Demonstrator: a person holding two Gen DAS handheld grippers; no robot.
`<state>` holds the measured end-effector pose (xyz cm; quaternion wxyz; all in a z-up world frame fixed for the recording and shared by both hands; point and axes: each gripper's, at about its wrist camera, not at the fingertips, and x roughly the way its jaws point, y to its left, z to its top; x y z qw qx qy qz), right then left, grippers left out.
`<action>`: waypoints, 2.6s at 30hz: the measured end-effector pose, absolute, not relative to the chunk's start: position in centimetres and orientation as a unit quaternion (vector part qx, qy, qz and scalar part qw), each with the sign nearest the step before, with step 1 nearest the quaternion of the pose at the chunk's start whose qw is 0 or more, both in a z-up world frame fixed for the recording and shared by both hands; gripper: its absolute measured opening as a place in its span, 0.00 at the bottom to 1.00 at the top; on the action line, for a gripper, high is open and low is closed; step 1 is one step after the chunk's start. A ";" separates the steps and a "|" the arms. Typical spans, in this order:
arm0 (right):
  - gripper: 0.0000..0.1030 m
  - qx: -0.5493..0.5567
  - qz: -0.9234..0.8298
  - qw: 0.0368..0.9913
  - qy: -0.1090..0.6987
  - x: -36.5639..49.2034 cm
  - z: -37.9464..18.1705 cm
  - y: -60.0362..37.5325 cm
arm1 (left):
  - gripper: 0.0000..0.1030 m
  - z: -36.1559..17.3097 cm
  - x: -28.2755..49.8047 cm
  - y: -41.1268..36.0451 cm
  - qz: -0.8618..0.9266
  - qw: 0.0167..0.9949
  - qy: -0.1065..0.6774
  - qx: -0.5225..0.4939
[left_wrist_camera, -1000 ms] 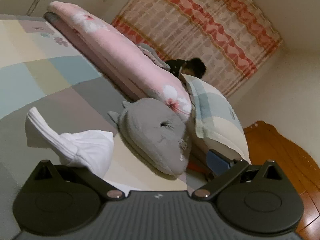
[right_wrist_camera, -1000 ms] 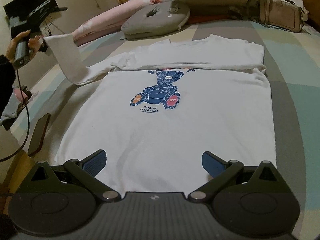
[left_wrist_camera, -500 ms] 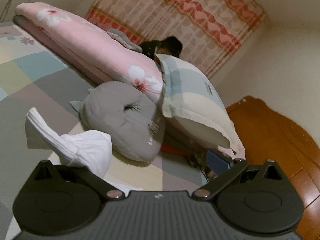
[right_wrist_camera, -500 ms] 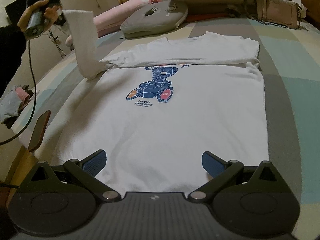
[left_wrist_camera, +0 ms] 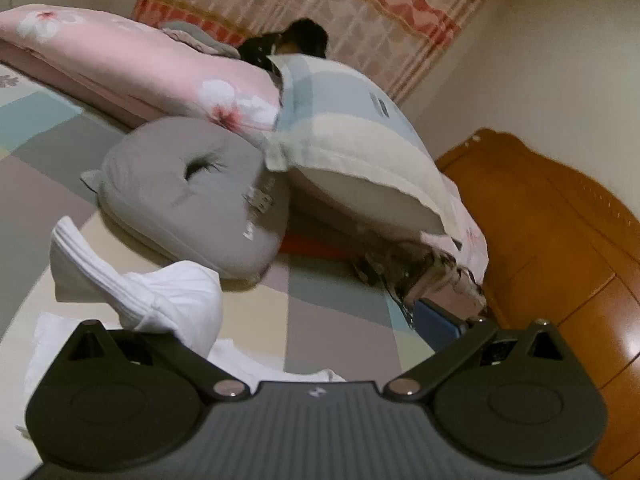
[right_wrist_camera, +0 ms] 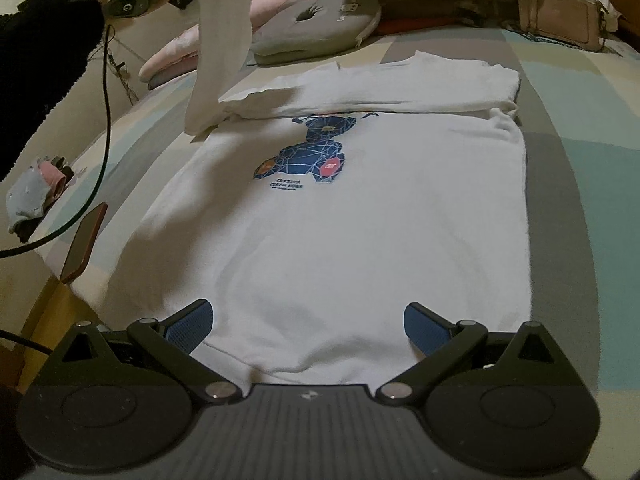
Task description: Fold clothes
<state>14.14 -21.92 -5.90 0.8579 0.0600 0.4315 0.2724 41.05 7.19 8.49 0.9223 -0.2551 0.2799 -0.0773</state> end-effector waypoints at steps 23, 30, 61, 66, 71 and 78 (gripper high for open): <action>1.00 0.074 0.272 0.856 0.433 14.5 -6.5 -23.6 | 0.99 3.6 45.2 -4.5 -0.125 0.917 0.321 -0.202; 1.00 0.078 0.278 0.854 0.432 14.6 -6.2 -23.9 | 0.99 -0.9 45.5 -7.9 -0.133 0.917 0.333 -0.174; 1.00 0.075 0.234 0.861 0.444 15.5 -6.5 -24.5 | 0.99 -9.1 43.1 -7.2 -0.270 0.858 0.407 -0.158; 1.00 0.093 0.231 0.863 0.440 15.8 -6.5 -25.2 | 0.99 -8.4 42.7 -3.8 -0.257 0.854 0.397 -0.219; 1.00 0.106 0.228 0.864 0.437 16.0 -6.4 -25.7 | 0.99 -8.9 44.7 -2.6 -0.205 0.852 0.394 -0.276; 1.00 0.100 0.221 0.865 0.439 16.1 -6.4 -25.6 | 0.99 -6.9 45.7 -7.0 -0.286 0.841 0.384 -0.253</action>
